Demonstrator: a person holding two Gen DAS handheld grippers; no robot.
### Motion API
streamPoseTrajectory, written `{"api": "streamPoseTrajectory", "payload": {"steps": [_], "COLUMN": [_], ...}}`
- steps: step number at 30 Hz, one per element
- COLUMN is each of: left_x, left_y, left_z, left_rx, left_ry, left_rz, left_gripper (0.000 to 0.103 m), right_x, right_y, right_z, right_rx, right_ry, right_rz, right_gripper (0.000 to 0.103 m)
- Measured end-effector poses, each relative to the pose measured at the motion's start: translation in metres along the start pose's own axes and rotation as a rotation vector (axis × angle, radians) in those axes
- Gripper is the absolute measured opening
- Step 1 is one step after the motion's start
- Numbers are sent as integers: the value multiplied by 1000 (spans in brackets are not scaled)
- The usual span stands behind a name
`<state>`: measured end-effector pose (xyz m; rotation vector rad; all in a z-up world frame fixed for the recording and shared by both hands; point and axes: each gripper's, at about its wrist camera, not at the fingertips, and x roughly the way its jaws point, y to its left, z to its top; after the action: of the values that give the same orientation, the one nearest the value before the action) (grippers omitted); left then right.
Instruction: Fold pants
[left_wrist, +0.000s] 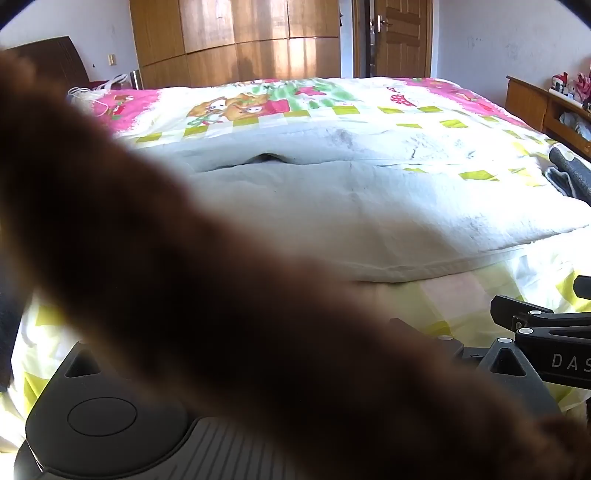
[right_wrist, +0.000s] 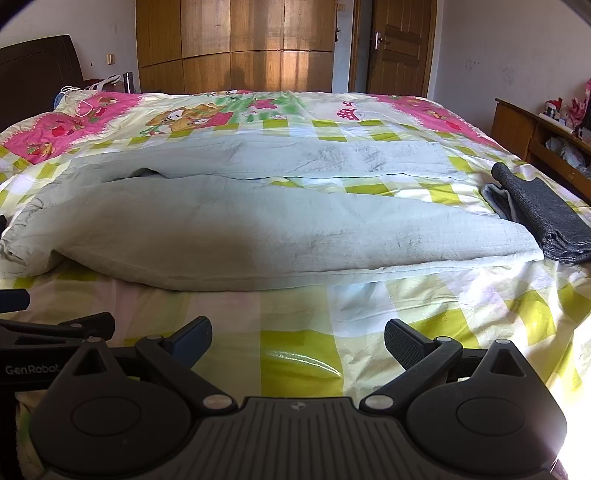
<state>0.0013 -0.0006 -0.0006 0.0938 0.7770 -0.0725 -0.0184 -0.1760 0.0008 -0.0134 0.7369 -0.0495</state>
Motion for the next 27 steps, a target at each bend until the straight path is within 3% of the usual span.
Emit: {"api": "streamPoseTrajectory", "payload": {"steps": [27], "left_x": [-1], "left_y": [2], "left_z": [-2], "left_rx": [-15], "left_ry": [3], "left_rz": [-16], "left_gripper": [103], "right_x": [1], "right_y": [3], "right_z": [-1], "right_rx": [-2], "right_ry": [6], "right_rz": [-1], "right_gripper": [103]}}
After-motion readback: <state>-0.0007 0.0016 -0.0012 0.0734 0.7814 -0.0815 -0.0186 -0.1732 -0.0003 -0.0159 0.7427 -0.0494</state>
